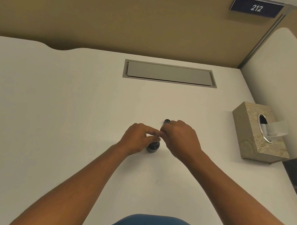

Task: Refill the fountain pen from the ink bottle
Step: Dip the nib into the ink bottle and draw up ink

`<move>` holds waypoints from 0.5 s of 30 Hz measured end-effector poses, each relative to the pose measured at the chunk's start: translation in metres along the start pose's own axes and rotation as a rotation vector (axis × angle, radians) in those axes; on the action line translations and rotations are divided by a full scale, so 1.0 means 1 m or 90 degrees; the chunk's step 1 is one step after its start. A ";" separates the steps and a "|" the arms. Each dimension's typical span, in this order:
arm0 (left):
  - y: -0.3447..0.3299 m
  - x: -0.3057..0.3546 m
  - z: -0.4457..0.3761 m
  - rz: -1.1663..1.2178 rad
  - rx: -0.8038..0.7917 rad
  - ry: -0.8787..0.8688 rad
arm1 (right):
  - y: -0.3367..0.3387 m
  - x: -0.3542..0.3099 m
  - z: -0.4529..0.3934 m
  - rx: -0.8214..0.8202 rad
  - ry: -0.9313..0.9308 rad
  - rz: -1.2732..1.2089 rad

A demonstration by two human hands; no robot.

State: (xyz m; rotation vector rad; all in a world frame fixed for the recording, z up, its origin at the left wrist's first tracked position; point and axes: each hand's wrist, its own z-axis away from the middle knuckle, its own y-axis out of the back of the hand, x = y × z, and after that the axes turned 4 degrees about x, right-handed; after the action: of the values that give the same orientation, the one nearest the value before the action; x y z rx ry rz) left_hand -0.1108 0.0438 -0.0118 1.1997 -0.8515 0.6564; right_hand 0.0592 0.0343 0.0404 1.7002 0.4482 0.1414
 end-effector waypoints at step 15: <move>0.002 -0.003 -0.001 0.048 -0.002 0.022 | 0.000 0.000 -0.002 -0.006 0.033 -0.066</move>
State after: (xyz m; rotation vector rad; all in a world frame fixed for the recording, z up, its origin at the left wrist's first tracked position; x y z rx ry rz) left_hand -0.1136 0.0458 -0.0132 1.1549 -0.8719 0.7341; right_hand 0.0585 0.0365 0.0411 1.6632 0.5722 0.1125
